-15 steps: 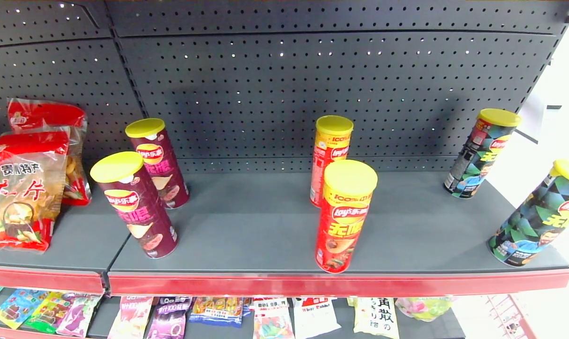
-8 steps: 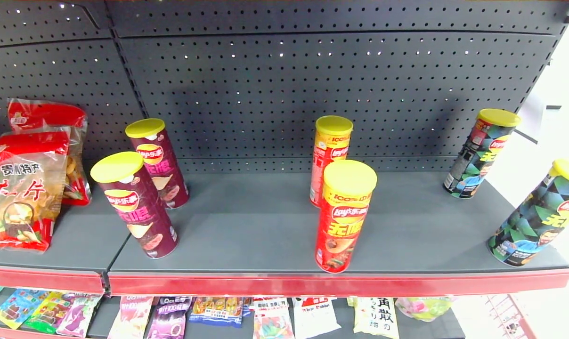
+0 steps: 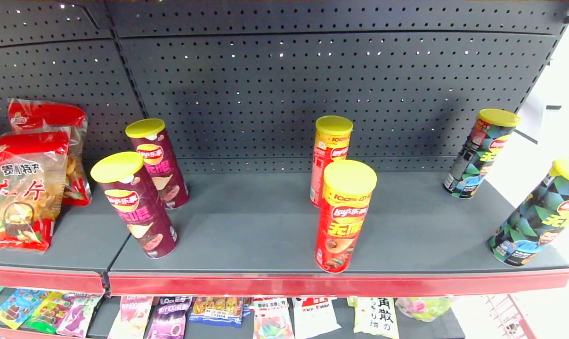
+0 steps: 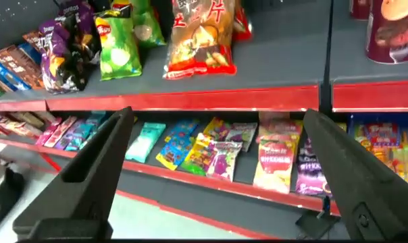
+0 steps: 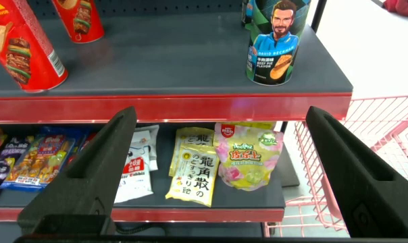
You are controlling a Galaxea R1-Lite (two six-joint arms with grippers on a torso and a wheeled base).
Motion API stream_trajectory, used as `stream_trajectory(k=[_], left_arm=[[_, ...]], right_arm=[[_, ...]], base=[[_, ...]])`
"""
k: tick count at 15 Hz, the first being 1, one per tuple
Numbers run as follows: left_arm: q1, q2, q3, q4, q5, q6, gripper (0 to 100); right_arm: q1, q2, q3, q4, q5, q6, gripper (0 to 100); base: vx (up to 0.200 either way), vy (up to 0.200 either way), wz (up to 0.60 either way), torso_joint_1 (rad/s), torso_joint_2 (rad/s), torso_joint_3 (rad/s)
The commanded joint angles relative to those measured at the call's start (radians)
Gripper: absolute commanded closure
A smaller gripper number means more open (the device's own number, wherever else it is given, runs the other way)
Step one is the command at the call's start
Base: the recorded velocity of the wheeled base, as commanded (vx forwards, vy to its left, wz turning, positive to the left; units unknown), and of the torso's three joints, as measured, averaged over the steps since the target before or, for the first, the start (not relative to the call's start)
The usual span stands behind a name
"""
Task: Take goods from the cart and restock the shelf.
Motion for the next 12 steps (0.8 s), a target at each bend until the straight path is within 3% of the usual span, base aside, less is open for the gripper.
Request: stream_trajectory(k=[1,3,8,10,11,12], left_arm=[[0.000,0.003,0.019,-0.002,0.000,0.006,0],[0.000,0.003,0.037,-0.021,-0.003,-0.002,0],[0.000,0.003,0.171,-0.182,-0.005,-0.010,0],[-0.001,0.004,0.243,-0.268,-0.005,-0.116,0],[-0.001,0.004,0.243,-0.268,-0.002,-0.194,0],[-0.001,0.011,0.243,-0.261,-0.005,-0.237,0]], right_arm=[[0.000,0.000,0.000,0.000,0.000,-0.001,0],[0.000,0.000,0.000,0.000,0.000,0.000,0],[0.000,0.000,0.000,0.000,0.000,-0.007,0],[0.000,0.000,0.000,0.000,0.002,-0.007,0],[0.000,0.000,0.000,0.000,0.002,-0.006,0],[0.000,0.000,0.000,0.000,0.002,-0.006,0]], base=[[0.000,0.000,0.00,0.000,0.00,0.000],[0.000,0.000,0.00,0.000,0.00,0.000],[0.000,0.000,0.00,0.000,0.00,0.000],[0.000,0.000,0.00,0.000,0.00,0.000],[0.000,0.000,0.00,0.000,0.00,0.000],[0.000,0.000,0.00,0.000,0.00,0.000]])
